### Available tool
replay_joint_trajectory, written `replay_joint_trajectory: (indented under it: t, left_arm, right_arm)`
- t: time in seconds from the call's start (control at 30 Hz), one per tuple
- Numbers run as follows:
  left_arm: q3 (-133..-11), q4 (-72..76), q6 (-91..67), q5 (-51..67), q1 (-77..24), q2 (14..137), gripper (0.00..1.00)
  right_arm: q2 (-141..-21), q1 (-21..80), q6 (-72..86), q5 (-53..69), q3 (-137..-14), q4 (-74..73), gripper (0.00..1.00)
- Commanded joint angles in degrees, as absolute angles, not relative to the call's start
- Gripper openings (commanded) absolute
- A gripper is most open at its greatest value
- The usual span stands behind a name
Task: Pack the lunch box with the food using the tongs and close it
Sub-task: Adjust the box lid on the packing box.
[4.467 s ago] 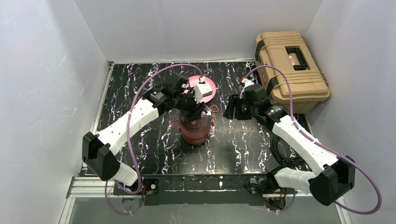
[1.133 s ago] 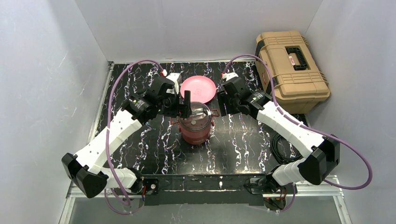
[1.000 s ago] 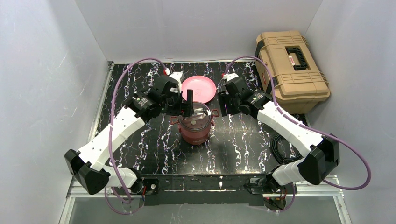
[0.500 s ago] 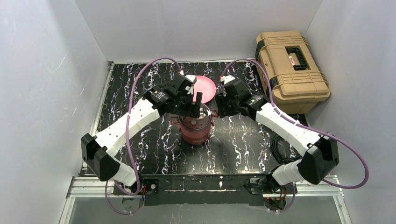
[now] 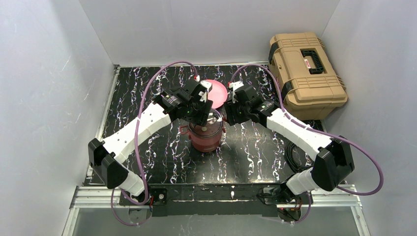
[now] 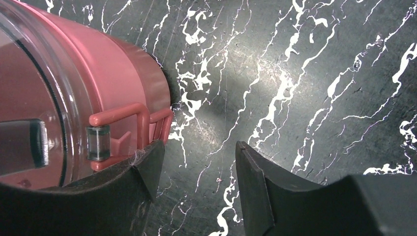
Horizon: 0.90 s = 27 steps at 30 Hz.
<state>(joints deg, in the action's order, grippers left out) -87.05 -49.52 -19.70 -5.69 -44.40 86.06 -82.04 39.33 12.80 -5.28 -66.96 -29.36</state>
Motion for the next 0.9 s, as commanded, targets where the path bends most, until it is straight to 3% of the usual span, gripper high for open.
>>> replay_joint_trajectory:
  t: [0.0,0.17,0.37,0.57,0.87]
  left_arm:
    - [-87.99,-51.80,-11.79,-6.22,-44.47,87.28,0.48]
    - [-88.08,-53.07,-2.44,-3.73,-44.47,86.98,0.39]
    - [-88.77,-53.16,-1.16,-2.41,-44.47,83.56,0.66]
    - [-87.51,-51.74,-4.43,-3.77,-44.39,75.14,0.83]
    - [-81.15,-62.45,-9.25,-6.84,-42.36,70.01,0.94]
  right_arm:
    - [-82.60,39.65,11.45,-1.90,-66.87,-26.86,0.64]
    - [-81.22,39.63,12.47,-7.88,-67.35,-30.26,0.65]
    - [-77.98,38.95,13.44,-12.97,-67.41,-33.55,0.70]
    - [-74.94,38.13,13.10,-15.64,-68.19,-36.18,0.73]
    - [-72.11,37.71,14.03,-18.49,-67.71,-37.24,0.78]
